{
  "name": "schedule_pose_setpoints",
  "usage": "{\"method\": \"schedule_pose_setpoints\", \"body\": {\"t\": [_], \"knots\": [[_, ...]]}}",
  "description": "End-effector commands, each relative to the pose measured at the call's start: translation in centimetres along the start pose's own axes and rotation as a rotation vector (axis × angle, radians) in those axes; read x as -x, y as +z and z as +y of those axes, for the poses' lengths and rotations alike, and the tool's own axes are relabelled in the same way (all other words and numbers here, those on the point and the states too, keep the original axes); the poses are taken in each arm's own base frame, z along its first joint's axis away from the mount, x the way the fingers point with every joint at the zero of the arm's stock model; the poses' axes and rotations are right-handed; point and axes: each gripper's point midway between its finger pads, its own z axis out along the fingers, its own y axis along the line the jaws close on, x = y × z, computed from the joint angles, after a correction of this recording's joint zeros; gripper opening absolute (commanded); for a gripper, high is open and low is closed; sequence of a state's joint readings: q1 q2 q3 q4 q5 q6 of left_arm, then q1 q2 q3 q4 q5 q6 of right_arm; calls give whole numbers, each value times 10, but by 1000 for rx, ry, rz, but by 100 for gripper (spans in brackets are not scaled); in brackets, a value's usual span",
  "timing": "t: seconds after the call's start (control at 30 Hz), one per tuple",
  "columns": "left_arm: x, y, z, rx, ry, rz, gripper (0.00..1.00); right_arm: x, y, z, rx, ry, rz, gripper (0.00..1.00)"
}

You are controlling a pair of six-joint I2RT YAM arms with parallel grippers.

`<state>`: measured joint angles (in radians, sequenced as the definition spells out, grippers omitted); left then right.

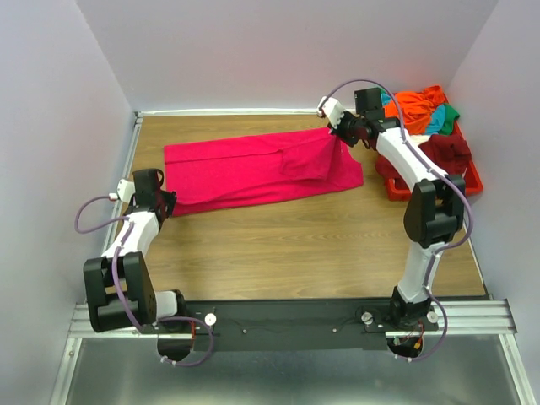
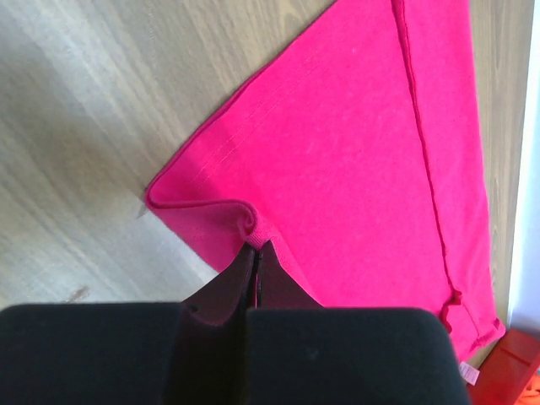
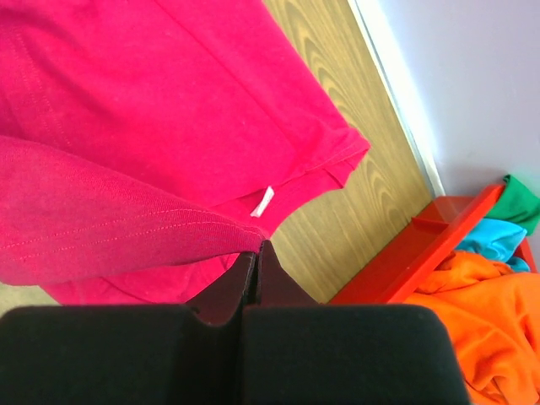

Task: Fold and stack the t-shirts
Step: Fold the tshirt

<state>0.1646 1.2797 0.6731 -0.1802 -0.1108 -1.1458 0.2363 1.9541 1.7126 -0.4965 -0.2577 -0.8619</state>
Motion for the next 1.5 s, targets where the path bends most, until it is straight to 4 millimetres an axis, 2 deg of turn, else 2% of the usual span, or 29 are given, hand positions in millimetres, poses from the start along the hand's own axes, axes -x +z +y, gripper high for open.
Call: {"method": "schedule_pose_setpoints", "body": {"t": [0.0, 0.4, 1.07, 1.47], "knots": [[4, 7, -8, -8, 14, 4, 0, 3, 6, -13, -45, 20, 11, 1], [8, 22, -24, -5, 6, 22, 0, 0, 18, -21, -70, 44, 31, 1], [12, 45, -17, 27, 10, 39, 0, -4, 51, -37, -96, 90, 39, 1], [14, 49, -16, 31, 15, 39, 0, 6, 62, -44, -101, 112, 3, 1]]}}
